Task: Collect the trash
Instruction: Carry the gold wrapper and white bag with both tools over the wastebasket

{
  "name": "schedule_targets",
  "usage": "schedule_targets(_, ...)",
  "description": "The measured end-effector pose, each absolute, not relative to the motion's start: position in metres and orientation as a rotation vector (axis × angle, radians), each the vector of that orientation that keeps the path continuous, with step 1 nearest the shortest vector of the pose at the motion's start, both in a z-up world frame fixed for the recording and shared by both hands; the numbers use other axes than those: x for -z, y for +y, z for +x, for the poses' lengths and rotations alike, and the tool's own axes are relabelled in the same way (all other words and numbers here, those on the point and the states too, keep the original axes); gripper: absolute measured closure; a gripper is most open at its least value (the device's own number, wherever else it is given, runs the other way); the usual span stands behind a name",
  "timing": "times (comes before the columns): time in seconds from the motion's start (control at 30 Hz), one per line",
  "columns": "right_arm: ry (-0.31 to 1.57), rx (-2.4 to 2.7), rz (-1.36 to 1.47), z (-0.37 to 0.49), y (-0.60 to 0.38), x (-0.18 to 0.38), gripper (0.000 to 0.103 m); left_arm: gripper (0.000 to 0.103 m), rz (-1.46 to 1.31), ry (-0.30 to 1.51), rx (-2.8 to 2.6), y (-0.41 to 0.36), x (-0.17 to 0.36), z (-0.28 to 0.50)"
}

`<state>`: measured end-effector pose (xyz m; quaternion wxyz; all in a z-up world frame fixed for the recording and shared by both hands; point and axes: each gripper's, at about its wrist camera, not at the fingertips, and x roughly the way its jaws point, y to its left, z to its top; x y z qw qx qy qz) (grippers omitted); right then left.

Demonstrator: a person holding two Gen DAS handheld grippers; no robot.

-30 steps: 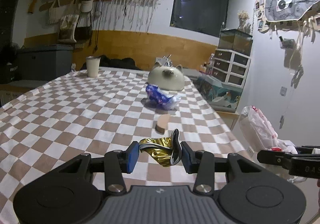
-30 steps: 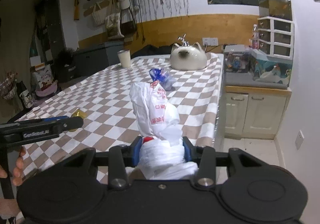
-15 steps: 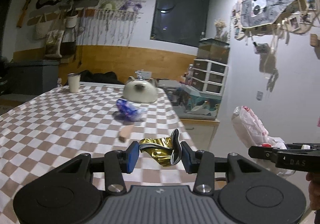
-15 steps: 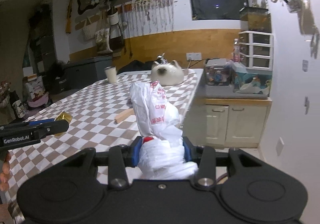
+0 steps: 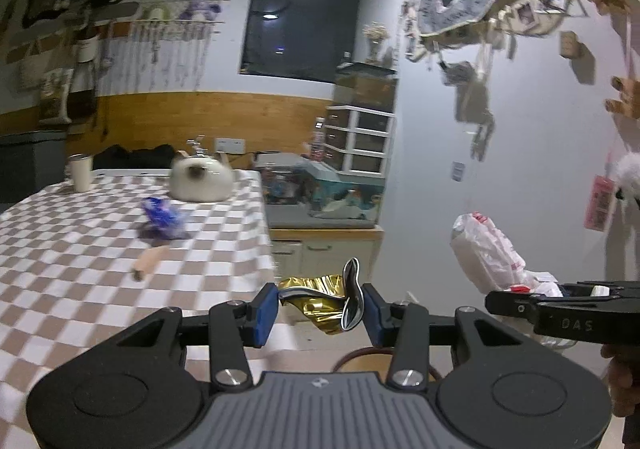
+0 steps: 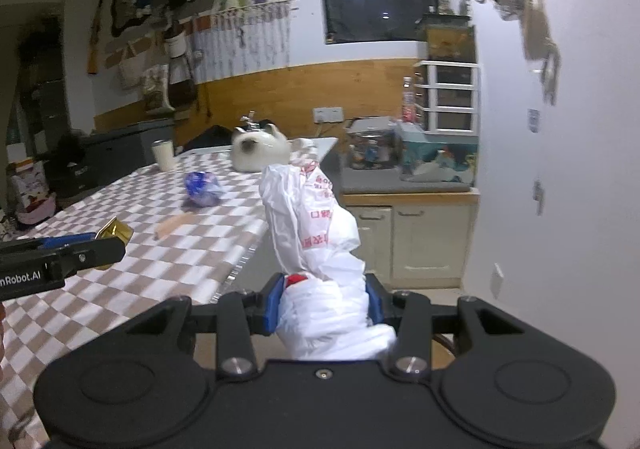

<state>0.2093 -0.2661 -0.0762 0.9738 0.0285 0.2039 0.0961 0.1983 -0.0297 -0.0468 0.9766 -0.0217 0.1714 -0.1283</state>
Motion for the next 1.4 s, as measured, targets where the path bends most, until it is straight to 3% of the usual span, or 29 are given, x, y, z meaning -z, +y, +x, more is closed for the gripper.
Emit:
schedule_targets(0.53, 0.464, -0.099, 0.051, 0.230, -0.365, 0.107, 0.060, 0.058, -0.067, 0.422, 0.376, -0.162, 0.096, 0.255)
schedule_targets(1.17, 0.727, -0.089, 0.065, 0.353, -0.404, 0.231, 0.060, 0.058, -0.125, 0.671, 0.299, -0.192, 0.235, 0.393)
schedule_targets(1.4, 0.843, -0.113, -0.007, 0.393, -0.396, 0.273, 0.060, 0.058, -0.120, 0.854, 0.342, -0.207, 0.310, 0.426)
